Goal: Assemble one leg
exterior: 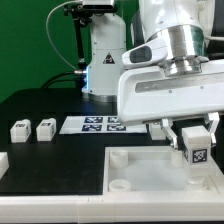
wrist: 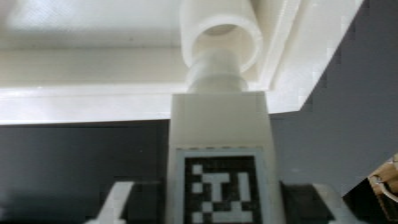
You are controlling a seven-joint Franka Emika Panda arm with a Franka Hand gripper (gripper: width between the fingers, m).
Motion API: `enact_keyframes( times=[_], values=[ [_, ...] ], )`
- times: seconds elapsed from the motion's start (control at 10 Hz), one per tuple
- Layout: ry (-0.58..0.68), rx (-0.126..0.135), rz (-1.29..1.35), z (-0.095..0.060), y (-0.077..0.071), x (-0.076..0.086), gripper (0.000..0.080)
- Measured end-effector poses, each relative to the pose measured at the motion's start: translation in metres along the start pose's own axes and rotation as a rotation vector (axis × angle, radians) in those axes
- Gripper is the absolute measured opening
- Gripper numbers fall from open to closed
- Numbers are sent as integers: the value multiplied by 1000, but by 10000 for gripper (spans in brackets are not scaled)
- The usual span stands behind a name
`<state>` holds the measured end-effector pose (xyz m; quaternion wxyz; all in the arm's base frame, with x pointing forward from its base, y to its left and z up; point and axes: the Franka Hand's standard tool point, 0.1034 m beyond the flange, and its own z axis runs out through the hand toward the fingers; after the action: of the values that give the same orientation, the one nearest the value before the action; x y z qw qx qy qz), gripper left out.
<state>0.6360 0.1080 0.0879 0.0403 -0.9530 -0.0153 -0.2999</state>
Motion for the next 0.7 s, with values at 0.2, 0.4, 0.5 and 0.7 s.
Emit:
enact_keyframes(
  times=[0.2,0.4,0.5,0.7],
  values=[
    [1,5,-5,-3,-5,0,292],
    [-4,8,-7,-5,-7,-4,292],
    [-8,7,-8,-3,-6,-6,292],
    [0,4,-13,-2,-4,-7,292]
  ],
)
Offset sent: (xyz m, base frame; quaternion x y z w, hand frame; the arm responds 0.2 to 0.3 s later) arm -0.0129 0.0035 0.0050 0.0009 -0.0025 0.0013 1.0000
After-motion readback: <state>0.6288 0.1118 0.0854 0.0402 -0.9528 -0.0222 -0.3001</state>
